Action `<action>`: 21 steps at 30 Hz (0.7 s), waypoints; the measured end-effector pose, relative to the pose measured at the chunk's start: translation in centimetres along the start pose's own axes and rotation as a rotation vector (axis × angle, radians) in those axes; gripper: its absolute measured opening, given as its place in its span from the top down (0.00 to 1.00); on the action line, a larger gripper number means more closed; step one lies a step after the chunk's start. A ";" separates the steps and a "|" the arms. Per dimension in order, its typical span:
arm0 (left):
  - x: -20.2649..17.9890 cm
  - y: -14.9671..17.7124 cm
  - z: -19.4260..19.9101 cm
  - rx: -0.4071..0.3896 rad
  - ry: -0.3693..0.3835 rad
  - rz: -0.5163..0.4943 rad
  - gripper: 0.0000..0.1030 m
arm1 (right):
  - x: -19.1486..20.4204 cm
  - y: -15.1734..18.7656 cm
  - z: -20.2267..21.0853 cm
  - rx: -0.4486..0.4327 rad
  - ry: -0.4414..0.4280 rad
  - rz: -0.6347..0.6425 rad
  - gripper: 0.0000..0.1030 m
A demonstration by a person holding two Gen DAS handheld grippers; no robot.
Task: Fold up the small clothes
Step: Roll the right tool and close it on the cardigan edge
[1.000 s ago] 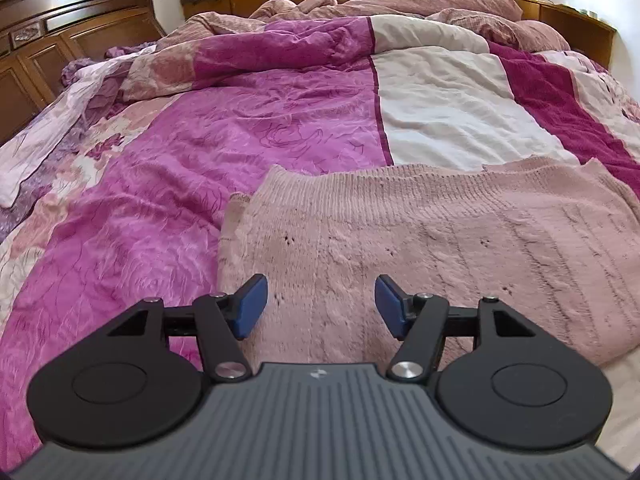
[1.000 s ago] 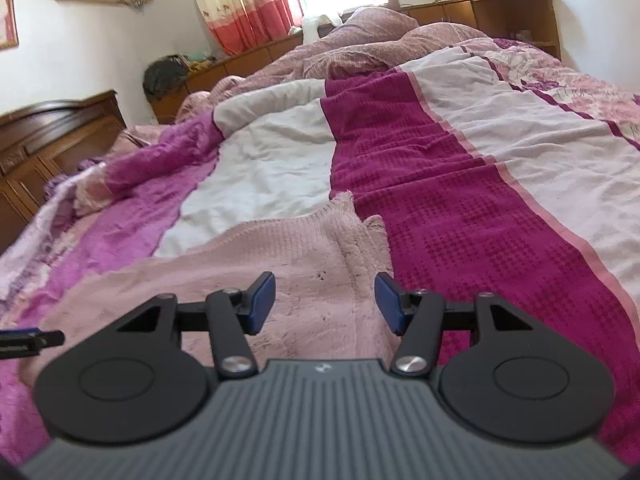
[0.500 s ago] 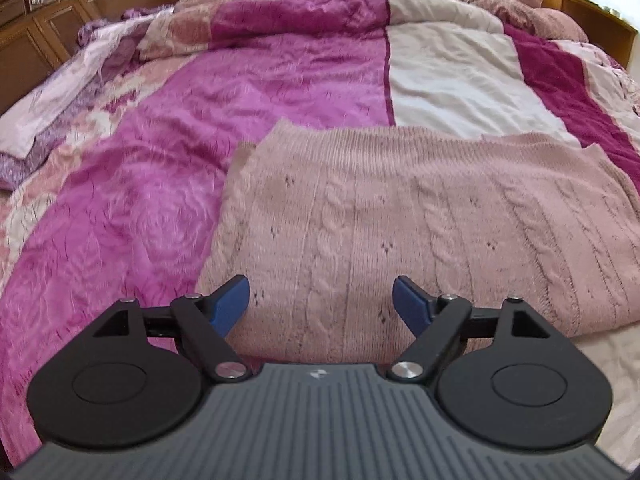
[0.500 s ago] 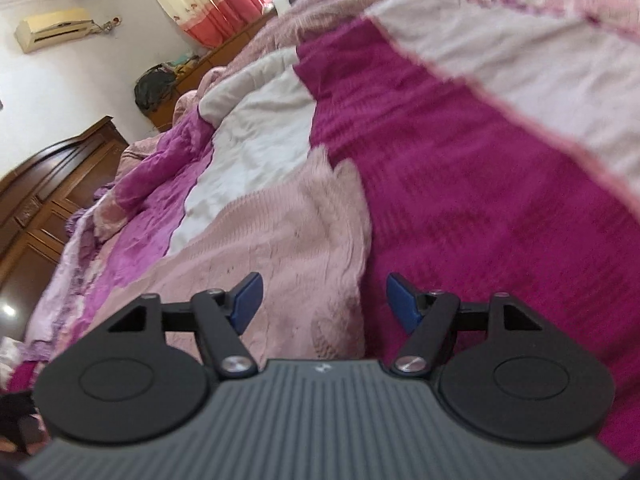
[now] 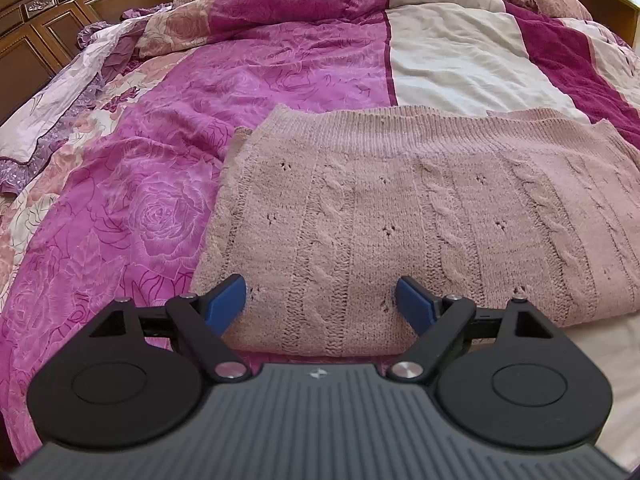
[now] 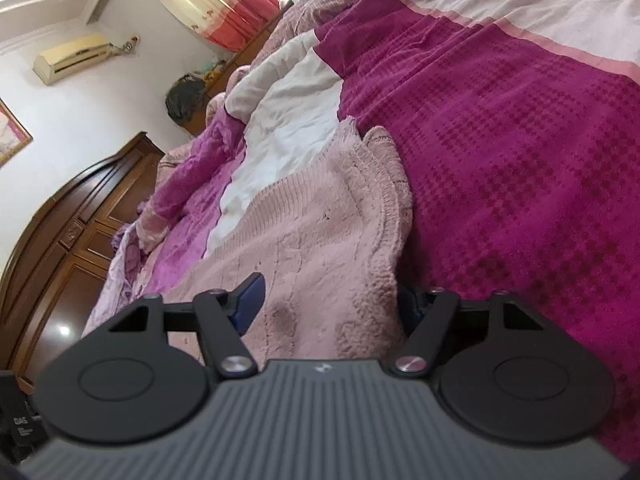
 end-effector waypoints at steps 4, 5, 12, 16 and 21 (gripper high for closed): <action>0.0 -0.1 -0.1 0.010 -0.002 0.001 0.15 | -0.5 -0.6 0.6 -0.041 -0.008 -0.059 0.74; 0.0 -0.1 -0.1 0.013 -0.004 0.002 0.15 | -0.6 -0.7 0.8 -0.050 -0.016 -0.079 0.74; 0.0 -0.2 -0.1 0.037 -0.017 0.004 0.15 | -1.2 -0.4 0.5 -0.049 -0.001 -0.101 0.73; 0.4 0.0 0.2 0.051 -0.031 0.020 0.15 | -1.3 -0.2 0.2 -0.046 0.010 -0.103 0.72; 0.8 0.4 0.5 0.061 -0.034 0.029 0.15 | -1.4 -0.3 0.1 -0.042 0.014 -0.120 0.72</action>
Point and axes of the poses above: each gripper's, at about its wrist camera, not at the fingertips, and z roughly against the way its jaws point, x to its left, y to its underside, the point moved 10 cm from there along -z, roughly the way its jaws point, and after that the axes turned 6 degrees about -z, right-handed, at the moved point
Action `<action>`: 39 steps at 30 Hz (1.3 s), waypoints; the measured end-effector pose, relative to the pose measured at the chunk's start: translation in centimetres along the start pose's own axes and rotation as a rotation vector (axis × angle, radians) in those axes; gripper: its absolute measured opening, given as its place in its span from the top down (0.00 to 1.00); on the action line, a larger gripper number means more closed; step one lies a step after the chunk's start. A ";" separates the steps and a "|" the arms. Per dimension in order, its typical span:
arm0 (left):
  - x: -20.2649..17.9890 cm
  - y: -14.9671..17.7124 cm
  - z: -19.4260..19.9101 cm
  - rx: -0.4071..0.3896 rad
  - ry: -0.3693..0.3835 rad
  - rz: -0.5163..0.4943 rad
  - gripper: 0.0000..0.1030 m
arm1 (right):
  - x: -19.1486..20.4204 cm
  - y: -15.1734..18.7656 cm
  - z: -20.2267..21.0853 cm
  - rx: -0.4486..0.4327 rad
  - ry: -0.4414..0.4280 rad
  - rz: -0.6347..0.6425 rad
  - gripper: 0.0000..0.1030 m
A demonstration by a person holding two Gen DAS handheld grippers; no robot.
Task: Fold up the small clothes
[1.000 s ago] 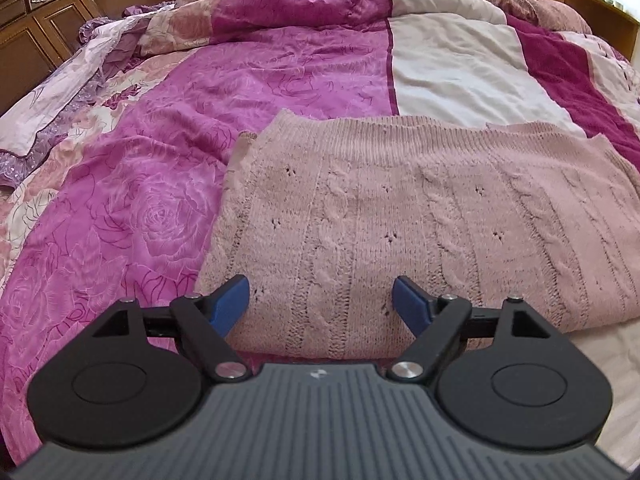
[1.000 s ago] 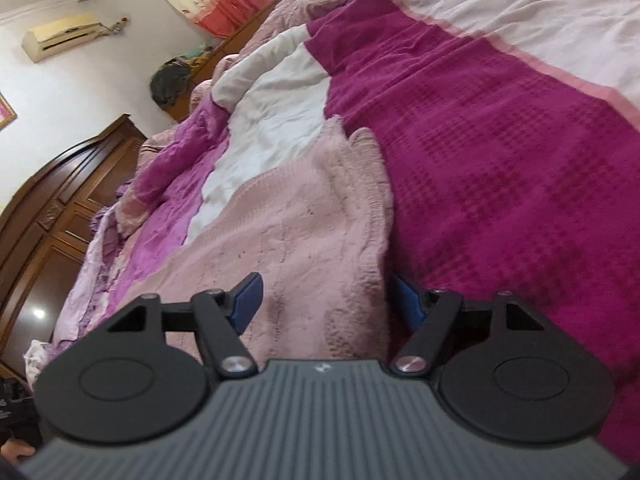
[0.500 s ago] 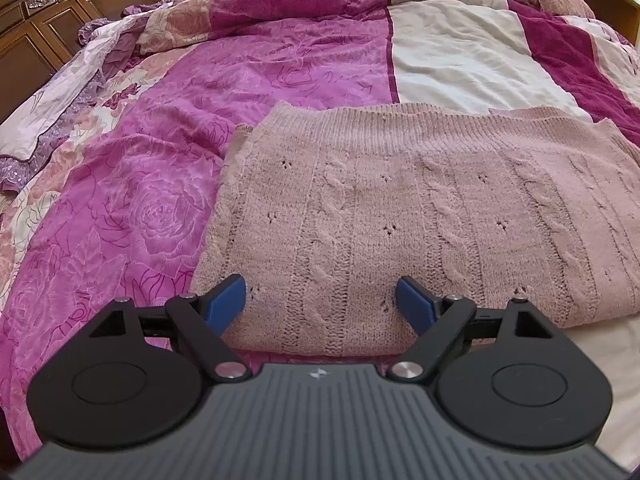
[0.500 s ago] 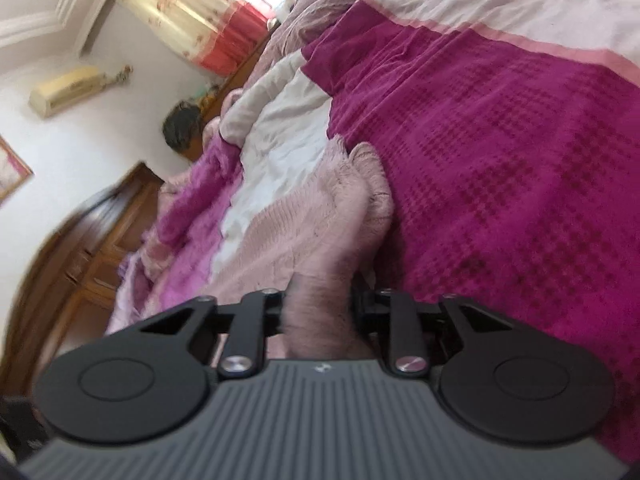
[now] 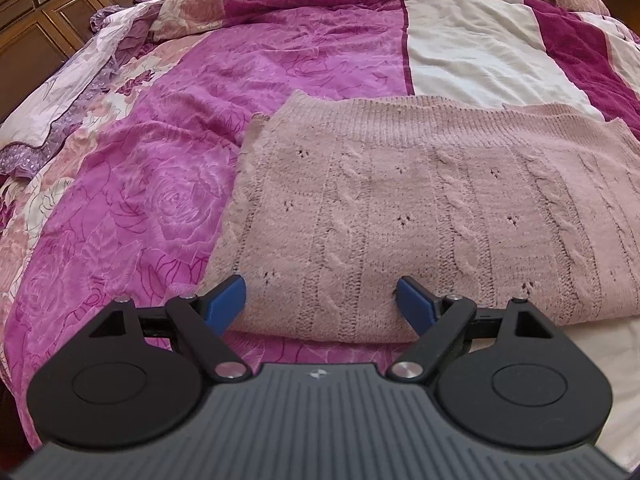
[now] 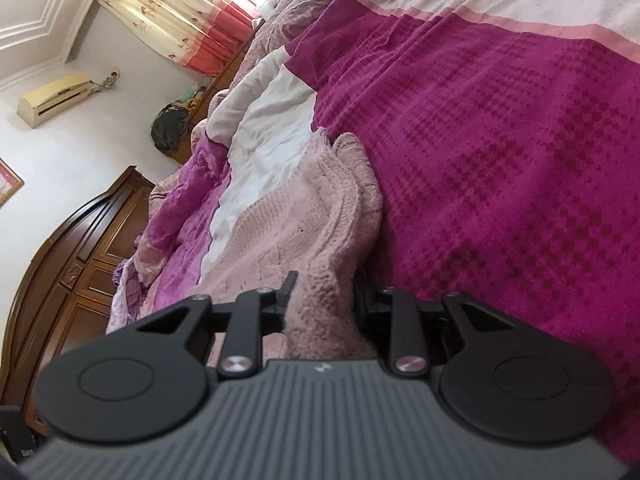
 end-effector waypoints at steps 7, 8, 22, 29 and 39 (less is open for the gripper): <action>1.1 -0.2 0.9 -0.003 0.007 0.027 0.15 | 1.1 -0.2 0.1 -0.013 0.056 0.043 0.73; 1.3 -0.2 1.0 -0.003 0.010 0.034 0.15 | 1.4 -0.3 0.2 -0.019 0.061 0.053 0.74; 5.9 0.6 2.6 -0.014 -0.033 0.072 0.15 | 6.9 -1.1 0.9 -0.082 0.034 0.141 0.75; 8.0 0.7 2.9 -0.048 -0.064 0.046 0.15 | 12.1 -0.3 0.1 -0.106 -0.002 0.195 0.76; 10.3 0.4 4.3 -0.091 -0.035 0.097 0.15 | 20.9 3.3 -1.1 -0.082 -0.117 0.303 0.77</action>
Point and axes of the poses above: each gripper's, at about its wrist camera, not at the fingertips, and z roughly against the way its jaws point, x to its left, y to its underside, the point moved 10 cm from there along -z, roughly the way its jaws point, and after that the axes turned 6 degrees about -z, right-handed, at the moved point
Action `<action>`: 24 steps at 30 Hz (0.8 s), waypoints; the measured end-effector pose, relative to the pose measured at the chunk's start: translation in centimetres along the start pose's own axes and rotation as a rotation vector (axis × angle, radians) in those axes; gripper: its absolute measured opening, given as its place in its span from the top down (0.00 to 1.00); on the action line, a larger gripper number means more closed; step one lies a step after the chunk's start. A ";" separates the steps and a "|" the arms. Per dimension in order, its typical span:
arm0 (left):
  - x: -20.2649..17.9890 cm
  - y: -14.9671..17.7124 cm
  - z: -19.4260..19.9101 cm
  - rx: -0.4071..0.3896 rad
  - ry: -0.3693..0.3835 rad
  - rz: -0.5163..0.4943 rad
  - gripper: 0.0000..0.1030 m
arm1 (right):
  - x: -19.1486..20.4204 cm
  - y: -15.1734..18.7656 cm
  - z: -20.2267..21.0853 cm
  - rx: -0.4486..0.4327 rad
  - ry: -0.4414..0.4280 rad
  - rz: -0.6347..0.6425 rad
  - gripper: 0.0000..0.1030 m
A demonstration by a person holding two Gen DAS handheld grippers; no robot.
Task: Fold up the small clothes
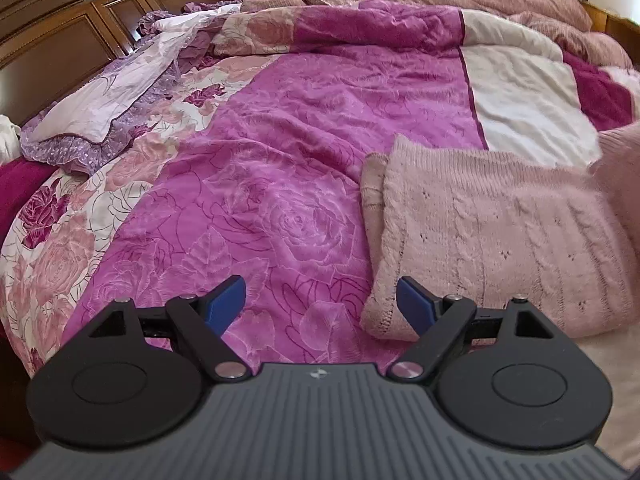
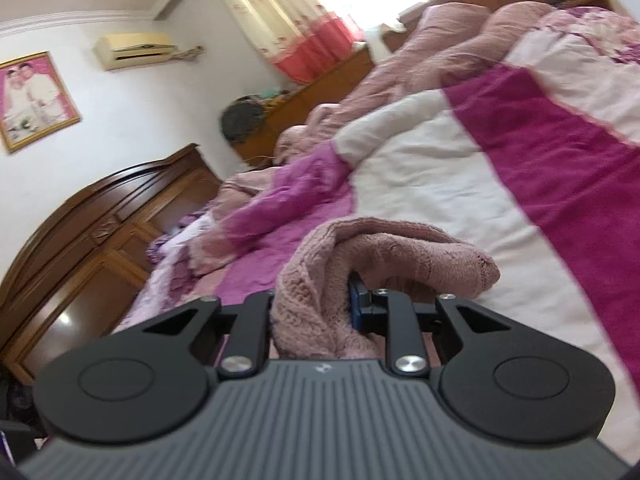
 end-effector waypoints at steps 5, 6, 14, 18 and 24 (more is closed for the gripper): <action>1.3 -0.4 1.1 -0.033 0.008 0.036 0.15 | 4.3 2.2 -2.0 0.050 -0.069 0.033 0.78; 1.6 -0.4 1.2 -0.038 0.006 0.045 0.15 | 5.0 3.0 -2.6 0.066 -0.079 0.044 0.78; 4.0 1.0 0.4 -0.014 -0.008 0.096 0.15 | 5.9 11.2 -8.0 0.252 -0.039 0.105 0.80; 5.1 1.8 -0.4 0.004 -0.010 0.114 0.15 | 5.1 14.0 -9.2 0.305 -0.008 0.095 0.81; 6.6 2.2 -0.6 0.000 -0.017 0.140 0.15 | 7.9 12.1 -8.6 0.252 -0.073 0.046 0.81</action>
Point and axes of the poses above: each gripper's, at about its wrist camera, not at the fingertips, and z roughly against the way its jaws point, x to its left, y to its underside, the point moved 10 cm from there along -z, roughly the way its jaws point, and after that the axes turned 6 degrees about -z, right-handed, at the moved point
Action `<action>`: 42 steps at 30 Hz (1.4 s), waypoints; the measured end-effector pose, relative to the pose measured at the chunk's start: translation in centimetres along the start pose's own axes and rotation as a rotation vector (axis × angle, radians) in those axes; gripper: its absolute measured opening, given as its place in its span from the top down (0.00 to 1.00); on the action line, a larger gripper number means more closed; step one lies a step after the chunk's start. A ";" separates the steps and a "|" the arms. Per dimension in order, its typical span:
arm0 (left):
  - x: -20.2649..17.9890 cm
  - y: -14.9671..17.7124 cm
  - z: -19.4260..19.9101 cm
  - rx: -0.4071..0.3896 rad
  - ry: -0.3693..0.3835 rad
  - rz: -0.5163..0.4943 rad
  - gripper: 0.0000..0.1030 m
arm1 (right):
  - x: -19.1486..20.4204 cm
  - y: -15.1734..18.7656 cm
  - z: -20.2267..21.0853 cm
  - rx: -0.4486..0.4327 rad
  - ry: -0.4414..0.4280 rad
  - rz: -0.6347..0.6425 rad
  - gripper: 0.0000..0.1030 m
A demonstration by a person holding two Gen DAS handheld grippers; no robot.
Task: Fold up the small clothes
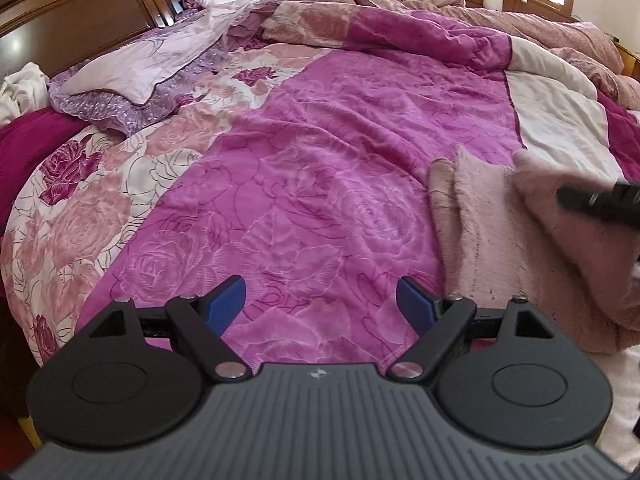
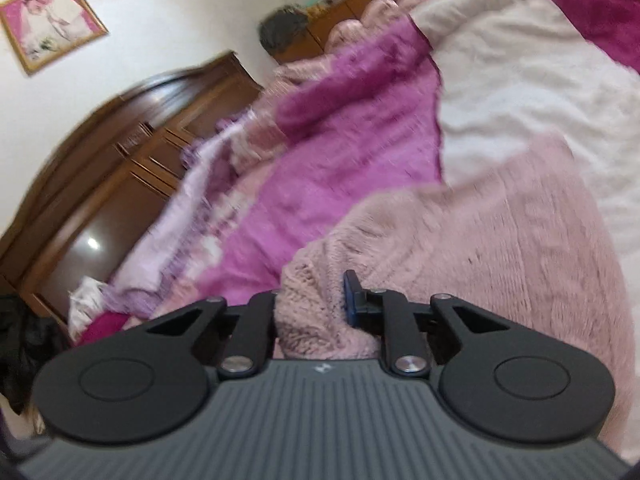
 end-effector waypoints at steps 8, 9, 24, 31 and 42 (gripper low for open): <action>1.5 -0.1 0.1 -0.007 -0.019 0.035 0.15 | 4.1 3.7 -2.8 0.048 -0.032 0.072 0.80; 1.5 -0.1 0.1 -0.005 -0.019 0.035 0.15 | 3.8 5.0 -3.8 0.076 -0.004 0.096 0.79; -0.4 -3.9 0.5 -0.074 0.086 0.021 0.15 | 4.3 3.0 3.2 -0.012 -0.044 0.142 0.48; -5.2 -7.3 -1.3 -0.106 0.213 -0.009 0.15 | -0.4 0.5 5.7 -0.110 0.127 0.168 0.48; -12.7 -9.3 -9.8 -0.087 0.290 -0.110 0.31 | -7.1 -0.3 6.5 -0.118 0.269 0.107 0.48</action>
Point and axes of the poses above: each gripper's, at about its wrist camera, not at the fingertips, and z roughly against the way its jaws point, x to its left, y to its underside, the point moved 10 cm from there along -z, roughly the way its jaws point, and after that the axes turned 6 degrees about -z, right-handed, at the moved point
